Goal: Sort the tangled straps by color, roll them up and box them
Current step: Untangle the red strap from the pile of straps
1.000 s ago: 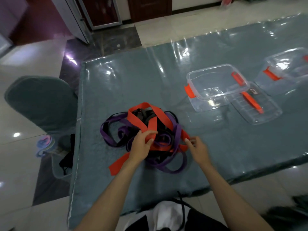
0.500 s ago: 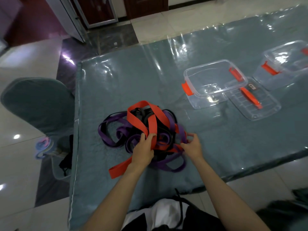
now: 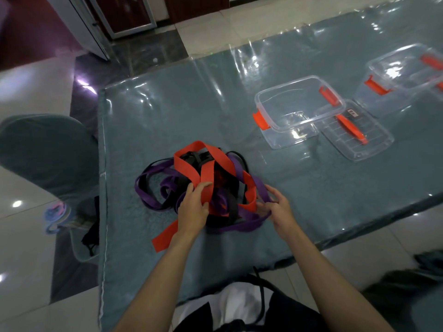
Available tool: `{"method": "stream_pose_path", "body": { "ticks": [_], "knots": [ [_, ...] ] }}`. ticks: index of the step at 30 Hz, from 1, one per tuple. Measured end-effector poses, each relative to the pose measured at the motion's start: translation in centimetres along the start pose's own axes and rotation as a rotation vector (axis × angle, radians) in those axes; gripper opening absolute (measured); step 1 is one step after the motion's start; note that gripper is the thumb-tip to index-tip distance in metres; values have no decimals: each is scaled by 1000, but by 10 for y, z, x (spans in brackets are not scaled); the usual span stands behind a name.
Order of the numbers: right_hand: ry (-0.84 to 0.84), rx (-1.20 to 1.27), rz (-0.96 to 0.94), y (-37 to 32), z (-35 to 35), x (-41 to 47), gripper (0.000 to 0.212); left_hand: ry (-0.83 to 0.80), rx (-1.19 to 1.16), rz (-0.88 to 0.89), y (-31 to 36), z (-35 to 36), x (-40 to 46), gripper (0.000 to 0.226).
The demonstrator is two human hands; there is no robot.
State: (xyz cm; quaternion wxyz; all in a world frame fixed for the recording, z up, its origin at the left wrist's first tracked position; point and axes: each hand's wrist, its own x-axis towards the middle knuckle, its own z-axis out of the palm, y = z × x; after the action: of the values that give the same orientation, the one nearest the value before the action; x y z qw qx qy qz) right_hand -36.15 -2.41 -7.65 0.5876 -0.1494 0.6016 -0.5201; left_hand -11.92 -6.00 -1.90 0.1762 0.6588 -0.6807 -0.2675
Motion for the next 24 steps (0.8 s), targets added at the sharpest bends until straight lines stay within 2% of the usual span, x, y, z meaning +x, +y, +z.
{"method": "stream_pose_path", "body": {
  "ticks": [4,7,10,13,19,22,24],
  "knots": [
    [9,72,28,0,2,0,72,37,4,-12,2,-4,-2,66],
    [112,188,111,-1,3,-1,54,58,-7,-10,2,-8,-3,66],
    [258,204,139,4,-3,2,33,77,1,-14,2,-12,-3,66],
    [260,-26,113,12,-9,2,26,74,22,-28,3,-11,-4,66],
    [280,-658,-103,14,-4,1,31,40,141,-186,8,-4,-5,68],
    [263,-616,-99,13,-7,-2,31,102,161,-159,10,-3,-5,72],
    [240,-515,-71,13,-10,-4,37,183,216,-13,13,-3,-5,68]
  ]
}}
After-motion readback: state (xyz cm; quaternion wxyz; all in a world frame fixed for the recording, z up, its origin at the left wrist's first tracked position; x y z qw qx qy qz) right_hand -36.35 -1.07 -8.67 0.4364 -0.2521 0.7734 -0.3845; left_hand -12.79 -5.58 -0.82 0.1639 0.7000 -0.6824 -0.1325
